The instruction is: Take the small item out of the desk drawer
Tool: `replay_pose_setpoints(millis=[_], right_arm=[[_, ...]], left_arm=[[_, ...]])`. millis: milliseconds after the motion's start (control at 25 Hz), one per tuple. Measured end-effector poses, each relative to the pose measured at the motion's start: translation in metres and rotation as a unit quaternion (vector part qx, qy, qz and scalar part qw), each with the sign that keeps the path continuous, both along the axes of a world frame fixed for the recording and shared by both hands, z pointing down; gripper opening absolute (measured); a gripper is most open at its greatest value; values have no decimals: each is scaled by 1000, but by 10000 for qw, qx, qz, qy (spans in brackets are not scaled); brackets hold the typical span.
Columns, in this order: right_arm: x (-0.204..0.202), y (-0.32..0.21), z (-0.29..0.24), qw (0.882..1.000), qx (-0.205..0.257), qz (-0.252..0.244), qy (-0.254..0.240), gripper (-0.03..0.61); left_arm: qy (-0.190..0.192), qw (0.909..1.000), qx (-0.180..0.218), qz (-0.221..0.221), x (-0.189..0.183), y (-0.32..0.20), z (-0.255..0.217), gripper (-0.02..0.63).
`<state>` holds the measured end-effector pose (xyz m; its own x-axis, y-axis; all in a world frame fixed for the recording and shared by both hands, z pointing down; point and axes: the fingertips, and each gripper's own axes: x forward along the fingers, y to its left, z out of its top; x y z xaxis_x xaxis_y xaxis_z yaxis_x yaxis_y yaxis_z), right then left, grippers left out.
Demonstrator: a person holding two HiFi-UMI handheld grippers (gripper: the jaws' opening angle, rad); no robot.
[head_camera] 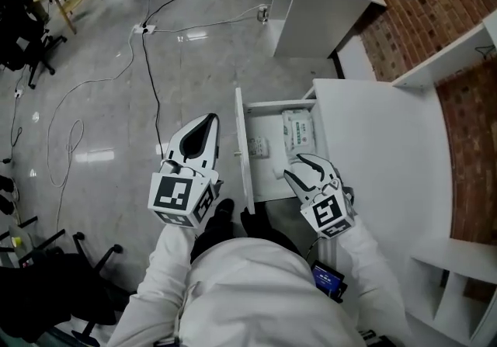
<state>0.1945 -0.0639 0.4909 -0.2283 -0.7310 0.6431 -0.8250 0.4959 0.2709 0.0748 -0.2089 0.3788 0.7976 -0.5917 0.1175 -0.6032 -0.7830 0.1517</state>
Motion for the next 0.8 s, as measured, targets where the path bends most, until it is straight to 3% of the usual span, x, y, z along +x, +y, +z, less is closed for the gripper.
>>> replay_pose_setpoints(millis=[320, 640, 800], right_arm=[[-14, 1, 65, 9880, -964, -1163, 308, 213], [-26, 10, 126, 9572, -1960, -2045, 600, 221], [-21, 14, 159, 9363, -2448, -2360, 872, 224]], left_arm=[[-208, 9989, -75, -415, -15, -3, 11, 18], [-348, 9968, -196, -690, -27, -2, 22, 18], [-439, 9953, -279, -815, -33, -3, 29, 18]])
